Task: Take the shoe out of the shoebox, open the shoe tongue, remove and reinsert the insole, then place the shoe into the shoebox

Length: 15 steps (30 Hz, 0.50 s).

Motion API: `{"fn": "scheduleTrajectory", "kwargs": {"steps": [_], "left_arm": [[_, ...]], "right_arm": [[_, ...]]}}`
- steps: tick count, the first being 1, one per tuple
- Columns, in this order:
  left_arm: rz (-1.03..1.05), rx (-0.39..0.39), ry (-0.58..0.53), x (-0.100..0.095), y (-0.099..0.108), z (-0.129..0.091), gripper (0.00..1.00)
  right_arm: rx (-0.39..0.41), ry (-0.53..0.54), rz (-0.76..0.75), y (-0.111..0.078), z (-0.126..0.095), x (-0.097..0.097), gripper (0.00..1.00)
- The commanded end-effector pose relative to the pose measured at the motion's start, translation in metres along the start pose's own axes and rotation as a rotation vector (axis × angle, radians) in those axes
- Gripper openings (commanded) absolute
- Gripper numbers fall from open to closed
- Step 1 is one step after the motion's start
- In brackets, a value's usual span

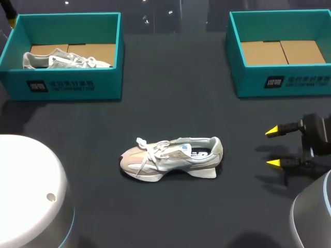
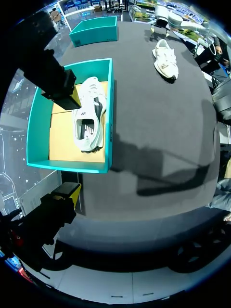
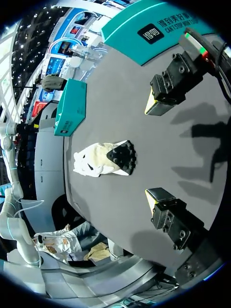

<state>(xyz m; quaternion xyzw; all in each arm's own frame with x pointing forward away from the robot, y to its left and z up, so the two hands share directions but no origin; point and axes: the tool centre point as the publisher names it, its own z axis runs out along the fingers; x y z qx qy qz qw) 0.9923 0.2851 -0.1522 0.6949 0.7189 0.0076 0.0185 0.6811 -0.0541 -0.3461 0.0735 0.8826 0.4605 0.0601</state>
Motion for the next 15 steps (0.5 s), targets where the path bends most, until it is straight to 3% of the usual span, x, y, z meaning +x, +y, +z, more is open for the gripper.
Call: {"fn": "scheduleTrajectory", "kwargs": {"steps": [1, 15], "left_arm": [[0.001, 0.001, 0.002, 0.0, 0.001, 0.0, 1.0], [0.001, 0.001, 0.002, 0.0, 0.001, 0.0, 1.0]], "right_arm": [[-0.053, 0.021, -0.001, -0.011, 0.006, -0.008, 1.0], [-0.104, 0.018, 0.019, -0.028, 0.016, -0.016, 1.0]]}}
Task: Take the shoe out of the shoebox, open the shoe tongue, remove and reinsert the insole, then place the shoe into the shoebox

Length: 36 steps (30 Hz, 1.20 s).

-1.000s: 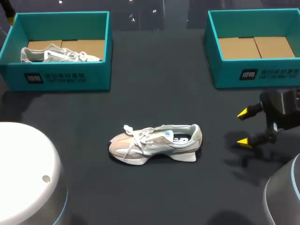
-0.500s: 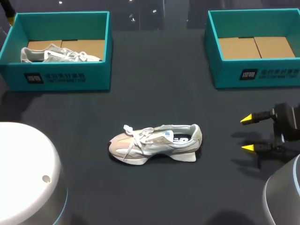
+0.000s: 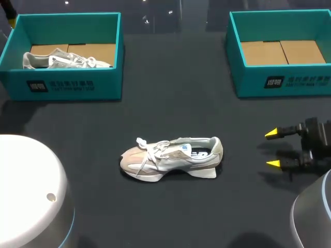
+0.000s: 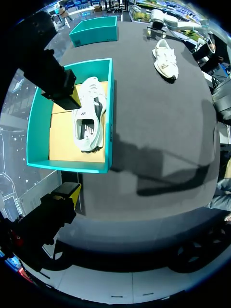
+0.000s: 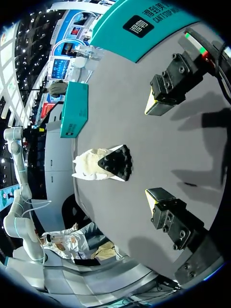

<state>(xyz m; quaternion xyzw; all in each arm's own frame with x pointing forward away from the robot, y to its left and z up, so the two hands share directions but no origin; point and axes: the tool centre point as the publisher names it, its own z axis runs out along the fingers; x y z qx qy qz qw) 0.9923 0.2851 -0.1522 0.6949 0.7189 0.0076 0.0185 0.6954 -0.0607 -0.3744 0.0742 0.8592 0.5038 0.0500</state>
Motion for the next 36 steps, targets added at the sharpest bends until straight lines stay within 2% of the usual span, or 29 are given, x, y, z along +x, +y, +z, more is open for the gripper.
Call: {"fn": "scheduleTrajectory", "kwargs": {"steps": [1, 13, 26, 36], "left_arm": [[0.001, 0.001, 0.002, 0.0, 0.001, 0.0, 1.0], [0.001, 0.001, 0.002, 0.0, 0.001, 0.0, 1.0], [0.001, 0.001, 0.002, 0.0, 0.001, 0.0, 1.0], [0.001, 0.001, 0.002, 0.0, 0.001, 0.0, 1.0]], "right_arm": [[-0.01, -0.007, 0.001, -0.003, 0.002, -0.002, 1.0], [-0.025, -0.028, 0.007, -0.006, 0.01, -0.002, 1.0], [-0.044, -0.015, 0.003, 0.005, 0.044, -0.002, 1.0], [-0.038, -0.013, 0.004, 0.016, 0.063, 0.005, 1.0]]}}
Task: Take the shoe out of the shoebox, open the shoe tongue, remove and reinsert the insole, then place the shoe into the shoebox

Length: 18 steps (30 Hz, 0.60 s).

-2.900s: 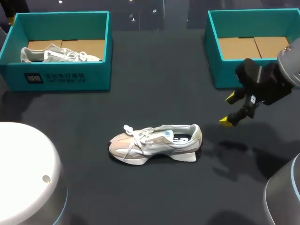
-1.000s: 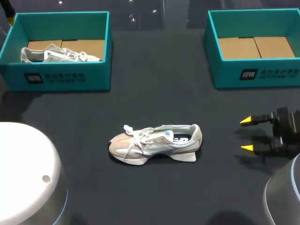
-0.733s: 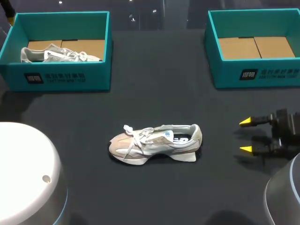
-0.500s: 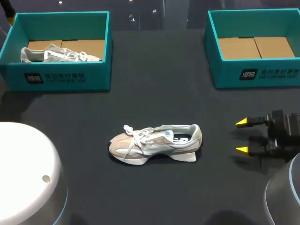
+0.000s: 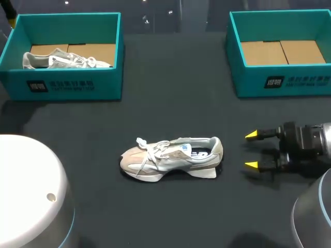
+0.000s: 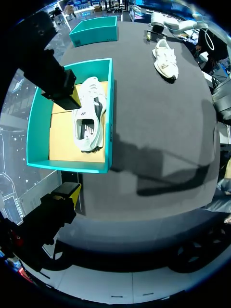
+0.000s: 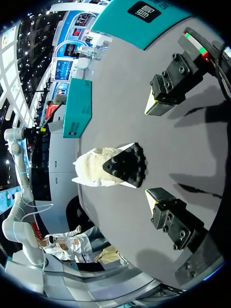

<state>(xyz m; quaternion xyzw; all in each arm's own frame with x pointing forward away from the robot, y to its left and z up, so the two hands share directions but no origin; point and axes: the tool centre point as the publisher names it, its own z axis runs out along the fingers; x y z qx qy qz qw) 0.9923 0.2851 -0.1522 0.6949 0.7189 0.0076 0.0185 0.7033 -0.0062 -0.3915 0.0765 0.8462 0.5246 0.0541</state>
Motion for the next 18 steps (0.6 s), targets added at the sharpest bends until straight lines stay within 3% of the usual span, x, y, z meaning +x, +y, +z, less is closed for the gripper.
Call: {"fn": "scheduleTrajectory", "kwargs": {"steps": [1, 18], "left_arm": [[0.001, 0.001, 0.002, 0.0, 0.001, 0.0, 1.0], [0.001, 0.001, 0.002, 0.0, 0.001, 0.0, 1.0]], "right_arm": [[0.013, -0.005, 0.001, 0.004, 0.008, 0.003, 1.0], [0.0, -0.002, 0.033, 0.015, 0.049, 0.018, 1.0]]}}
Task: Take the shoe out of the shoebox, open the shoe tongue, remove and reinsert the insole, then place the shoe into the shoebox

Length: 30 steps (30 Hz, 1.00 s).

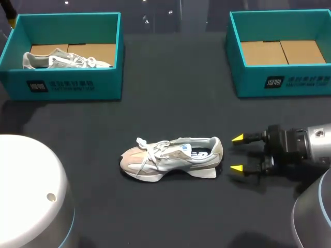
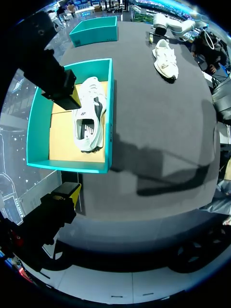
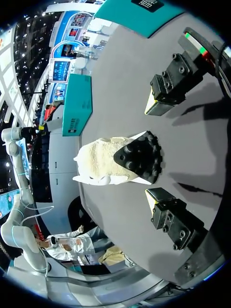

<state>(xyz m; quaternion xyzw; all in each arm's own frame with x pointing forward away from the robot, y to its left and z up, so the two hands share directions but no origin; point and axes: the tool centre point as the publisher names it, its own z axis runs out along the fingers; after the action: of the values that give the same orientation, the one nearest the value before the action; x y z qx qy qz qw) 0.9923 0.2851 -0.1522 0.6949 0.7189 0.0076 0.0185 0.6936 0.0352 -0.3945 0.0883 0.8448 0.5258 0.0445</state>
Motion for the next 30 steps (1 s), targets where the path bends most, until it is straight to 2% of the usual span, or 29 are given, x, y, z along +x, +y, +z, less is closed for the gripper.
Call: {"fn": "scheduleTrajectory", "kwargs": {"steps": [1, 13, 30], "left_arm": [[0.001, 0.001, 0.002, 0.0, 0.001, 0.0, 1.0], [0.001, 0.001, 0.002, 0.0, 0.001, 0.0, 1.0], [0.001, 0.001, 0.002, 0.0, 0.001, 0.0, 1.0]], "right_arm": [[-0.004, -0.006, 0.004, 0.0, 0.016, 0.001, 1.0], [-0.022, -0.008, -0.003, 0.009, 0.037, 0.005, 1.0], [-0.029, 0.019, -0.022, 0.014, 0.055, 0.003, 1.0]]}}
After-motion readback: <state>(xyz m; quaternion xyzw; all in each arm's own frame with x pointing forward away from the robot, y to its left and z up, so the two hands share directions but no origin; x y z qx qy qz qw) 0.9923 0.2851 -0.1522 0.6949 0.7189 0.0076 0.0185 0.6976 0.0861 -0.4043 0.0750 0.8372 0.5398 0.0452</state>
